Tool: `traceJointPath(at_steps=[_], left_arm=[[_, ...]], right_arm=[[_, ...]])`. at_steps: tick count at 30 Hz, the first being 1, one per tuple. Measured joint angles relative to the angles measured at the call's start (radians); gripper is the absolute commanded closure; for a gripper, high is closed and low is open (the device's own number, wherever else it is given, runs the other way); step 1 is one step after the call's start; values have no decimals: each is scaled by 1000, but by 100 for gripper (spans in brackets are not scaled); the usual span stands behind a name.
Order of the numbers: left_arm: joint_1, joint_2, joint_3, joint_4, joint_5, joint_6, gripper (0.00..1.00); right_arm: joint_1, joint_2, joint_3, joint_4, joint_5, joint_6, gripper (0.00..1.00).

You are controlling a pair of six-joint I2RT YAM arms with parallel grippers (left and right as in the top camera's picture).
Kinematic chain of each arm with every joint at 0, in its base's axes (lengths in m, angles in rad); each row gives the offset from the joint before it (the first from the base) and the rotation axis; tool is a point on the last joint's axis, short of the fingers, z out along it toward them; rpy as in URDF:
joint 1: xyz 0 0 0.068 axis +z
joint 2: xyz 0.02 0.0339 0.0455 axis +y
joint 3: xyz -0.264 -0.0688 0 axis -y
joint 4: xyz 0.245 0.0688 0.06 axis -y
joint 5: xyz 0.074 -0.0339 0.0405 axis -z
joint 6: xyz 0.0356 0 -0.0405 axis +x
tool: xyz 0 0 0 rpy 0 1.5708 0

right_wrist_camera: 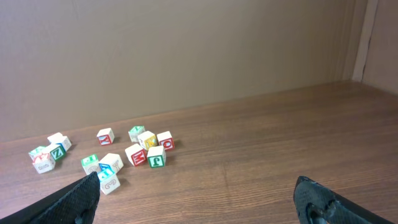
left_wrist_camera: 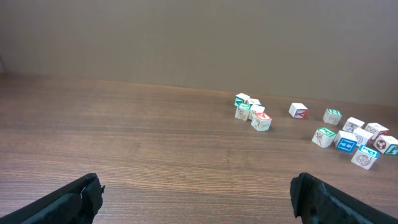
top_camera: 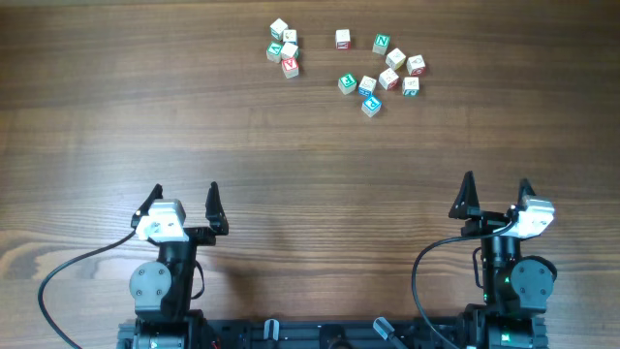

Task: Form a circle

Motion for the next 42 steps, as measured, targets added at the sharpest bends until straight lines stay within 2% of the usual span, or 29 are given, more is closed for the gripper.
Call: traceJointPath(at_steps=[42], left_arm=[[0, 0, 0, 0, 0, 0, 0]], right_arm=[[19, 0, 0, 0, 0, 0, 0]])
